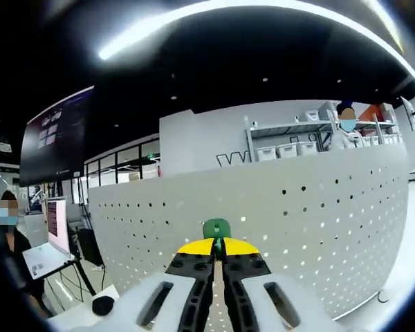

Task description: Insert the hook assembly into the mounting plate slot until the hook locks in place.

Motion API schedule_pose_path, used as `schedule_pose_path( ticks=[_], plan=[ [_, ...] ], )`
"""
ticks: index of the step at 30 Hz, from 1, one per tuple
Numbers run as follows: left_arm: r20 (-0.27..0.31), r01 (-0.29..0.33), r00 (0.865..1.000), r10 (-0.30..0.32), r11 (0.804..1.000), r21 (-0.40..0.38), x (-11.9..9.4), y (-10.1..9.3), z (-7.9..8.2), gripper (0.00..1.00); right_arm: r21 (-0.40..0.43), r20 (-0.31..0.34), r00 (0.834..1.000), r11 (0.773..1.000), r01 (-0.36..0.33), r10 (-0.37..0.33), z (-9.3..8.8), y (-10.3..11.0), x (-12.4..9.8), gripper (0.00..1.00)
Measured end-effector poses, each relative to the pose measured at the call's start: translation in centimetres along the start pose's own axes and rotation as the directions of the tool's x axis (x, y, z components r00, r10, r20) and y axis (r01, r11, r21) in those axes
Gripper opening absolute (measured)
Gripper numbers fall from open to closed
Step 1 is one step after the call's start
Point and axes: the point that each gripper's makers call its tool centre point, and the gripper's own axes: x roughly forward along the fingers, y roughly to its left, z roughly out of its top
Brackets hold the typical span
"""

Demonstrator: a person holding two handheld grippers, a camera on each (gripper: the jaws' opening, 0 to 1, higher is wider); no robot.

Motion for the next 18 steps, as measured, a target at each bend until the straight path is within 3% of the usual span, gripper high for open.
schedule_pose_path(
  ticks=[18],
  plan=[
    [-0.007, -0.001, 1.0, 0.001, 1.0, -0.014, 0.0, 0.1, -0.1, 1.0, -0.014, 0.053, 0.996, 0.998, 0.069, -0.068, 1.8, -1.9, 2.0, 0.0]
  ],
)
